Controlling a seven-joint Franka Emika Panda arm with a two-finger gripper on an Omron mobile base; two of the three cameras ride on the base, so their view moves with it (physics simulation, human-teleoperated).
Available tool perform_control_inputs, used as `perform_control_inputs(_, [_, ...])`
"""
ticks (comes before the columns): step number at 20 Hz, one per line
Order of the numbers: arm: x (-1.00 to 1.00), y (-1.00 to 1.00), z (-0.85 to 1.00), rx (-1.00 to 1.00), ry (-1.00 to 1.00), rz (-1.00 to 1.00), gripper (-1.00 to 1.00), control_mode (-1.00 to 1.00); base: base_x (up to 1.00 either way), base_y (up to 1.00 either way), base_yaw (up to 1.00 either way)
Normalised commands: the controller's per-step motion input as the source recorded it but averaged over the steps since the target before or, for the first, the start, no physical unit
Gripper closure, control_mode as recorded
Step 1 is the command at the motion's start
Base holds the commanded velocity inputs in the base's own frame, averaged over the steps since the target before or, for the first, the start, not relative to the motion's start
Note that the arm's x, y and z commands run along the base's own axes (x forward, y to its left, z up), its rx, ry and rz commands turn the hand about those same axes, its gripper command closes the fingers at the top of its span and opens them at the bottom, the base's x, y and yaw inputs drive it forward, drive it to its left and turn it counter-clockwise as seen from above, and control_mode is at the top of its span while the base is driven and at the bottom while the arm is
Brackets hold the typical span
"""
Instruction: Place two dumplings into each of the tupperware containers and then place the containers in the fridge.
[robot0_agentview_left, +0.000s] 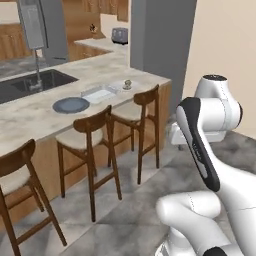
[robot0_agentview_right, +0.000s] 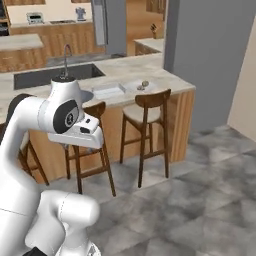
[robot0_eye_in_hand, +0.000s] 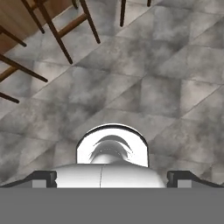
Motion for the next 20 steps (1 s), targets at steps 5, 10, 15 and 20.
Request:
perform_control_inputs(5, [0.0, 0.0, 0.0, 0.0, 0.0, 0.0, -1.0, 1.0, 1.0, -0.67, 0.49])
perform_control_inputs(10, [0.0, 0.0, 0.0, 0.0, 0.0, 0.0, -1.0, 1.0, 1.0, -0.75, 0.48])
perform_control_inputs(15, [0.0, 0.0, 0.0, 0.0, 0.0, 0.0, -1.0, 1.0, 0.59, -0.7, 0.55])
perform_control_inputs(20, [0.0, 0.0, 0.0, 0.0, 0.0, 0.0, -1.0, 1.0, 0.43, -0.71, 0.51])
